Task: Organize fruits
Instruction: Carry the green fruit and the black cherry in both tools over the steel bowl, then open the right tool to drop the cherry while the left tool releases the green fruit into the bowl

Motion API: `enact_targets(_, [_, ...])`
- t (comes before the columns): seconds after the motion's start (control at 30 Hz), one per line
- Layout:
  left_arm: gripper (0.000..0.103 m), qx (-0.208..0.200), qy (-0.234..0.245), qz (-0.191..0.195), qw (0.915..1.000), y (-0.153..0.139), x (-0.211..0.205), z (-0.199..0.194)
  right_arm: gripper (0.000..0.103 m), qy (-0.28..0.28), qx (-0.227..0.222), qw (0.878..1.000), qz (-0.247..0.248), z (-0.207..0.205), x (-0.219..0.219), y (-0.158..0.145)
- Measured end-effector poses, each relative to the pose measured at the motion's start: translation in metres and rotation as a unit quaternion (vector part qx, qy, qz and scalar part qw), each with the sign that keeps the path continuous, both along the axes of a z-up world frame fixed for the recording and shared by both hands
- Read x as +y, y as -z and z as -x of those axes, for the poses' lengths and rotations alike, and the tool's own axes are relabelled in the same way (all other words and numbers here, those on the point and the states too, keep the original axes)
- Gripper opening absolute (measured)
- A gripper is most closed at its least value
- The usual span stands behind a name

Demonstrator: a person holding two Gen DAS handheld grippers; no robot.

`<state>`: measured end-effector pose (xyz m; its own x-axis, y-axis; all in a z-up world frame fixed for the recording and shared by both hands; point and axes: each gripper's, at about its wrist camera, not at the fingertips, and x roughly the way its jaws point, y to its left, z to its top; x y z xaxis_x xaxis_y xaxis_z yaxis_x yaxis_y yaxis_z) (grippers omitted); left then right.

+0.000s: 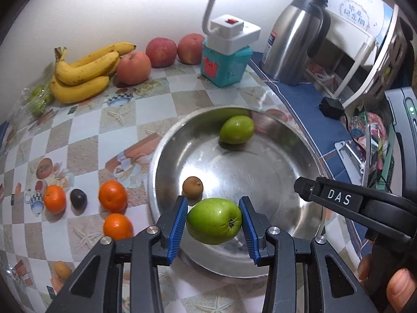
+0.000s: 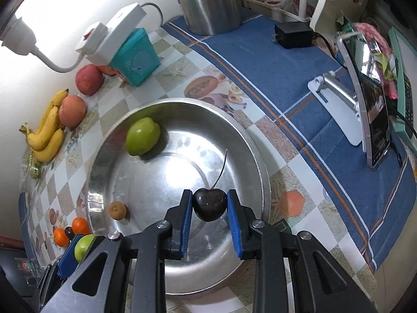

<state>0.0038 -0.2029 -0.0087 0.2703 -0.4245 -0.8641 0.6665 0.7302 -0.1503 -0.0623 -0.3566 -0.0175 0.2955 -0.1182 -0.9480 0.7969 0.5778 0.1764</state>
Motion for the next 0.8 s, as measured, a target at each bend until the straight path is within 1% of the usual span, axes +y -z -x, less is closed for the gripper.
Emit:
enact_targets(0.37, [0.044, 0.012, -0.004, -0.015, 0.9998, 0.018, -0.003, -0.002, 0.028, -0.005, 0.021, 1.0, -0.016, -0.005, 0.001, 0.019])
enact_targets(0.5, [0.044, 0.022, -0.005, -0.011, 0.9997, 0.02, -0.003, -0.004, 0.028, -0.004, 0.026, 1.0, -0.016, -0.006, 0.0, 0.021])
enact_targets(0.6, [0.044, 0.018, -0.004, -0.011, 0.9998, 0.019, -0.003, -0.003, 0.029, -0.007, 0.029, 0.999, -0.017, -0.008, 0.001, 0.021])
enact_targets(0.67, [0.044, 0.015, -0.001, -0.008, 0.9999, 0.017, -0.003, -0.002, 0.034, -0.011, 0.029, 0.999, -0.018, -0.011, 0.001, 0.022])
enact_targets(0.7, [0.044, 0.014, 0.0, -0.007, 0.9999, 0.016, -0.003, -0.002, 0.04, -0.015, 0.031, 0.999, -0.015, -0.013, 0.003, 0.021])
enact_targets(0.73, [0.044, 0.013, 0.001, -0.007, 0.9999, 0.015, -0.003, -0.001, 0.044, -0.018, 0.033, 0.999, -0.011, -0.014, 0.004, 0.02])
enact_targets(0.8, [0.045, 0.011, 0.002, -0.007, 0.9999, 0.013, -0.003, -0.001, 0.044, -0.021, 0.035, 0.999, -0.006, -0.016, 0.005, 0.019])
